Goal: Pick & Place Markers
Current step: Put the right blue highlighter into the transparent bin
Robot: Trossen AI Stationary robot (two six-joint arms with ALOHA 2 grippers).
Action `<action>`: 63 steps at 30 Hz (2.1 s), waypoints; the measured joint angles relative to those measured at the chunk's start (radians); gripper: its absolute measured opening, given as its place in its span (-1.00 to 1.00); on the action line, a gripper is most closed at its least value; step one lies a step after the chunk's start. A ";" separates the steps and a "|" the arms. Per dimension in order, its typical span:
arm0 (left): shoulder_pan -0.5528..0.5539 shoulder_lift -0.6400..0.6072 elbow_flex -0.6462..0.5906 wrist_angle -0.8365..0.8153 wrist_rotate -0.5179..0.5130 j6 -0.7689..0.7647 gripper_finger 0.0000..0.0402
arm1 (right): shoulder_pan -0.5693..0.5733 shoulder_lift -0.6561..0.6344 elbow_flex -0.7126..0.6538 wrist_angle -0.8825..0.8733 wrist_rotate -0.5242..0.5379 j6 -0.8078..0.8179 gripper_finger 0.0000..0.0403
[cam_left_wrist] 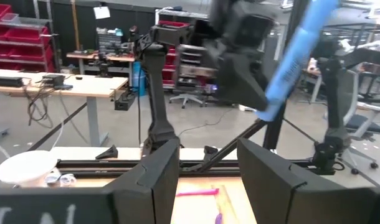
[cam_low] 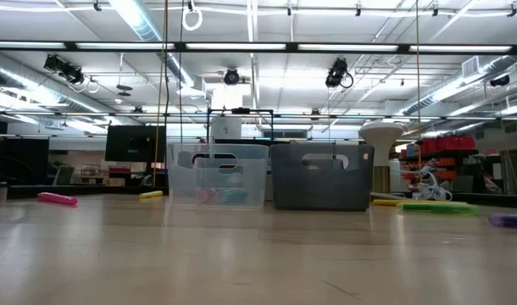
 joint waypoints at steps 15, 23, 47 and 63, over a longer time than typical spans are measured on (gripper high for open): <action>0.000 0.000 0.000 0.117 -0.006 0.004 -0.15 | -0.190 0.112 -0.001 0.208 -0.225 0.019 -0.73; 0.000 0.000 0.000 0.139 0.054 0.003 -0.15 | -0.298 0.179 -0.001 0.316 -0.325 0.042 -0.73; -0.010 0.001 0.000 0.086 0.051 -0.037 -0.66 | -0.350 0.291 -0.001 0.495 -0.343 0.071 -0.73; -0.009 -0.003 0.000 0.057 -0.124 -0.262 -0.67 | -0.398 0.211 0.000 0.319 -0.343 0.045 -0.15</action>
